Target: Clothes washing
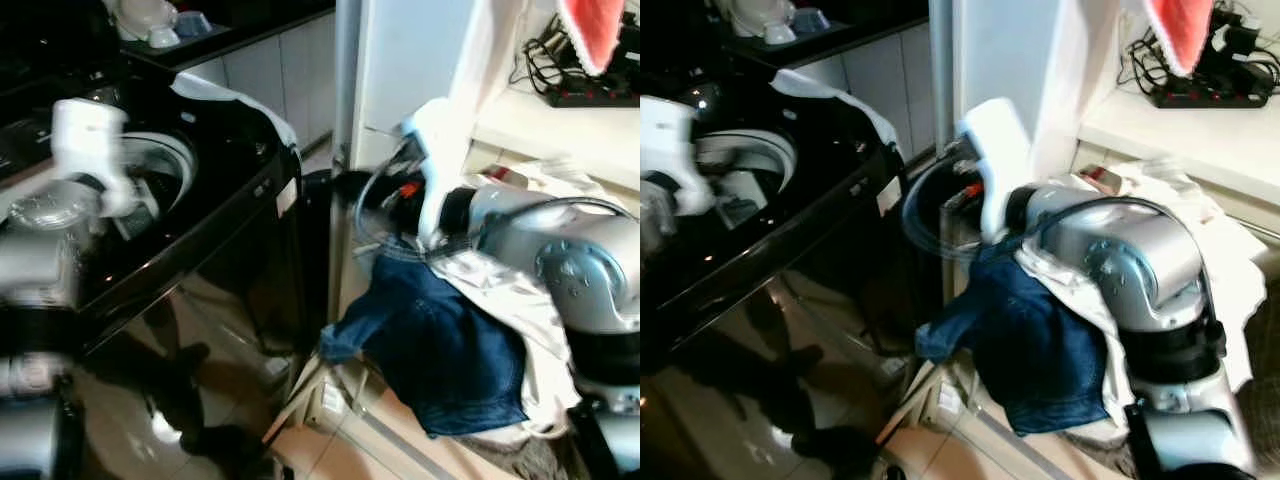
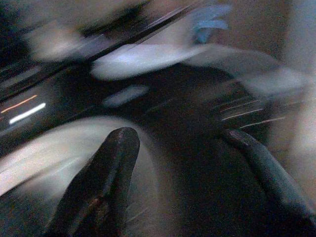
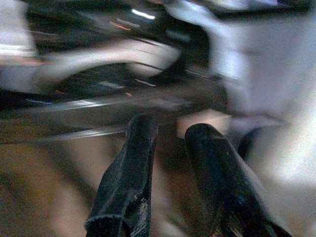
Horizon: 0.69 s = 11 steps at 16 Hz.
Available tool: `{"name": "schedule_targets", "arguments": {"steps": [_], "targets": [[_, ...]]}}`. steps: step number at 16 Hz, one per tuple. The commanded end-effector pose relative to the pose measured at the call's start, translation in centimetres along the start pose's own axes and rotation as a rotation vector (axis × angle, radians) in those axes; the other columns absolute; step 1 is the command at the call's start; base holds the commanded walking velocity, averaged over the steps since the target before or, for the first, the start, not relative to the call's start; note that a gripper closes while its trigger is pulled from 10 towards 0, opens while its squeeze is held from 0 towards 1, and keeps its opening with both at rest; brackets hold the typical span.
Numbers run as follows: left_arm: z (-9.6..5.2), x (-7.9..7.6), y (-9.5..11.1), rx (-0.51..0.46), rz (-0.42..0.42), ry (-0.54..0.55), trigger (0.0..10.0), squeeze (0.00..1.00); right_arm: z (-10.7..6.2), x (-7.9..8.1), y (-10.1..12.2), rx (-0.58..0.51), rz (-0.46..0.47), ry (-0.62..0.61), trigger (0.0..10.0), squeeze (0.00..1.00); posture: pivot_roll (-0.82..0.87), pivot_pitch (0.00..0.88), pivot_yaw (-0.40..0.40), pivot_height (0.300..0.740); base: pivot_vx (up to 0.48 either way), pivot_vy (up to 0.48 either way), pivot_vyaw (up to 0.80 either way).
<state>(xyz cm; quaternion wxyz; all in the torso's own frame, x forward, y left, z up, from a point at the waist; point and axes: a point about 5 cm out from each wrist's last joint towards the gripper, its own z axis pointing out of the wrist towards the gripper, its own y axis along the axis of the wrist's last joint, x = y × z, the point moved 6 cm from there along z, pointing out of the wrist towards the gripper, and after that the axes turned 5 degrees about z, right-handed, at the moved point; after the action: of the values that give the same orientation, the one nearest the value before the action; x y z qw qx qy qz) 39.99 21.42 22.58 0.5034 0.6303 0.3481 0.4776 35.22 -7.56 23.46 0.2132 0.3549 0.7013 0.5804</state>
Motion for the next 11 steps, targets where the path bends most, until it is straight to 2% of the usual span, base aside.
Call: {"name": "schedule_targets", "arguments": {"steps": [1, 2, 3, 4, 6, 7, 8, 9, 11], "targets": [[0.0, -3.5, 2.4, -0.113, 0.005, -0.162, 10.0, 0.00, -0.6, -2.9, -0.8, 0.037, -0.026, -0.141, 10.0, 1.00, 0.02, 0.000, 0.053, 0.740, 0.000, 0.000, 0.00], [0.0, -4.4, 2.6, -0.129, 0.000, -0.194, 10.0, 0.00, -0.8, -3.6, -1.3, 0.061, -0.040, -0.172, 10.0, 1.00, 0.02, 0.000, 0.056, 0.740, 0.000, 0.000, 0.00], [0.1, -7.3, 2.3, -0.137, 0.023, -0.274, 10.0, 0.00, -1.9, -5.4, -2.8, 0.142, -0.082, -0.241, 10.0, 1.00, 0.01, 0.000, 0.061, 0.740, 0.000, 0.000, 0.00], [-0.1, -10.8, 2.1, -0.154, 0.044, -0.403, 10.0, 0.00, -3.3, -7.4, -4.1, 0.202, -0.091, -0.308, 10.0, 1.00, 0.00, 0.000, 0.070, 0.740, 0.000, 0.000, 0.00], [-0.9, -13.9, 2.6, -0.201, 0.006, -0.535, 10.0, 0.00, -4.9, -9.4, -4.8, 0.236, -0.082, -0.372, 10.0, 1.00, -0.01, 0.000, 0.079, 0.740, 0.000, 0.000, 0.00], [-1.3, -15.2, 3.0, -0.218, -0.026, -0.600, 10.0, 0.00, -5.6, -10.4, -5.1, 0.248, -0.084, -0.410, 10.0, 1.00, -0.01, 0.000, 0.079, 0.740, 0.000, 0.000, 0.00], [-1.4, -15.5, 3.1, -0.220, -0.039, -0.617, 10.0, 0.00, -5.8, -10.7, -5.2, 0.250, -0.085, -0.423, 10.0, 1.00, -0.02, 0.000, 0.087, 0.740, 0.000, 0.000, 0.00], [-1.8, -16.7, 3.0, -0.210, -0.056, -0.678, 10.0, 0.00, -6.3, -11.7, -5.4, 0.244, -0.074, -0.447, 10.0, 1.00, -0.02, 0.000, 0.087, 0.740, 0.000, 0.000, 0.00], [-2.2, -17.8, 2.6, -0.189, -0.048, -0.737, 10.0, 0.00, -6.6, -12.3, -6.4, 0.266, -0.064, -0.437, 10.0, 1.00, -0.03, 0.000, 0.098, 0.740, 0.000, 0.000, 0.00]]}}
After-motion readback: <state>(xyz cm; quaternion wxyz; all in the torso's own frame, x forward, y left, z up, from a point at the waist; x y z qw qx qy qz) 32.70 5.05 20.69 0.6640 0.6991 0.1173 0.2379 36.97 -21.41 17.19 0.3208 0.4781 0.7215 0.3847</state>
